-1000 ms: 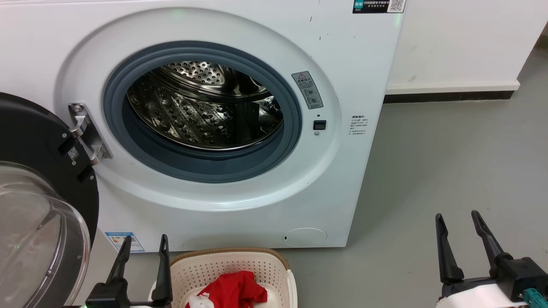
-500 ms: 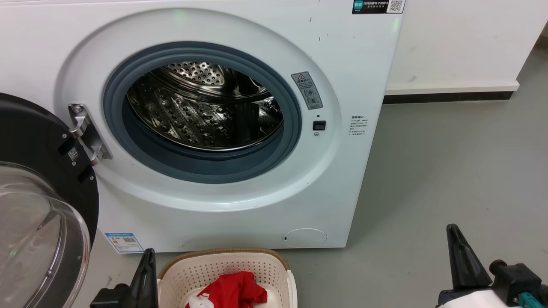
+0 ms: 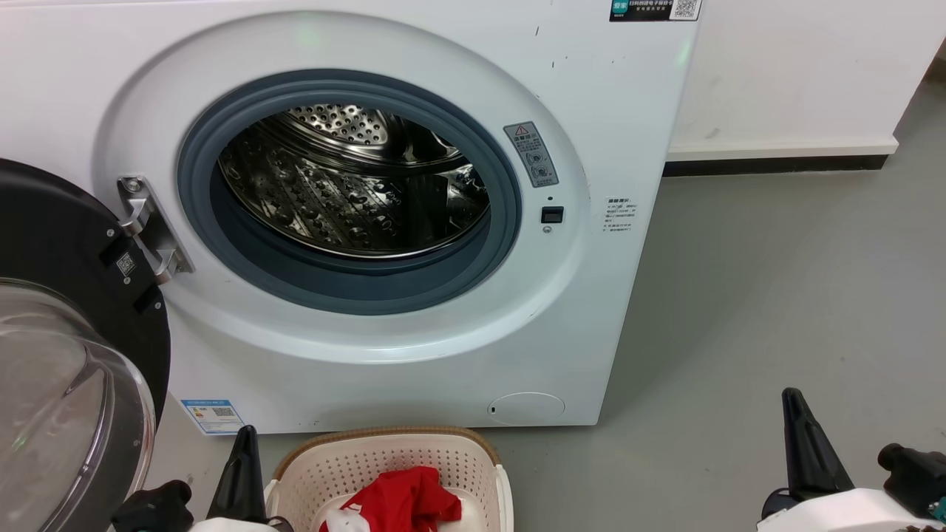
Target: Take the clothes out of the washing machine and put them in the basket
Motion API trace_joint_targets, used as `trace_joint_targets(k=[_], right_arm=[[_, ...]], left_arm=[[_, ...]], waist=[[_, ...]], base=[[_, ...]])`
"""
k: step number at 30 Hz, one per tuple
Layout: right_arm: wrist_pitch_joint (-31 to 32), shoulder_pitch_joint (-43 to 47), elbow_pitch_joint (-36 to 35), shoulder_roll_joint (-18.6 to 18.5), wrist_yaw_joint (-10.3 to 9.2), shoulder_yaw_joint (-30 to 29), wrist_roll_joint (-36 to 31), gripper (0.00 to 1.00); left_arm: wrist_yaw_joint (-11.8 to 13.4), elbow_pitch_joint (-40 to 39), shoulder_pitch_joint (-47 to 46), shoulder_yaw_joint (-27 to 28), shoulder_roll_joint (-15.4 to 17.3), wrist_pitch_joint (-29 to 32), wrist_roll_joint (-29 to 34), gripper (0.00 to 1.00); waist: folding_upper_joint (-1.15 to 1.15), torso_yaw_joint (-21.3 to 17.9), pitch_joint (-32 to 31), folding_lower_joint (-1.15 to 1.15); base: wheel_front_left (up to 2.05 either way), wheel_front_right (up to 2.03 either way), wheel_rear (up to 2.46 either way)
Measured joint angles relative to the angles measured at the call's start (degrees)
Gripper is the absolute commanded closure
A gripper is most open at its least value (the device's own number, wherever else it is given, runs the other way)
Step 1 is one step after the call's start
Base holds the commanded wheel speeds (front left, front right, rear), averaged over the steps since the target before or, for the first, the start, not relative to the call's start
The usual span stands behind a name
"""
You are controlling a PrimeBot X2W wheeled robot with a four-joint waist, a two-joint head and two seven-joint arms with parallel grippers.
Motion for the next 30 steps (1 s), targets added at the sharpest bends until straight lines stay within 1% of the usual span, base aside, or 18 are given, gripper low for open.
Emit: trace_joint_targets(k=[14, 30], right_arm=[[3.24, -2.22, 1.25, -0.03, -0.01, -0.42, 14.26, 1.0], [6.46, -3.72, 2.46, -0.11, -0.02, -0.88, 28.04, 1.0]], left_arm=[[-0.69, 1.15, -2.3, 0.66, -0.12, 3.15, -13.78, 1.0], [-1.51, 2.35, -4.67, 1.25, -0.2, 6.3, -27.08, 1.0]], waist=[[0.0, 0.3, 0.3, 0.0], [0.0, 0.63, 0.63, 0.0]], base=[[0.0, 0.0, 0.0], [0.0, 0.0, 0.0]])
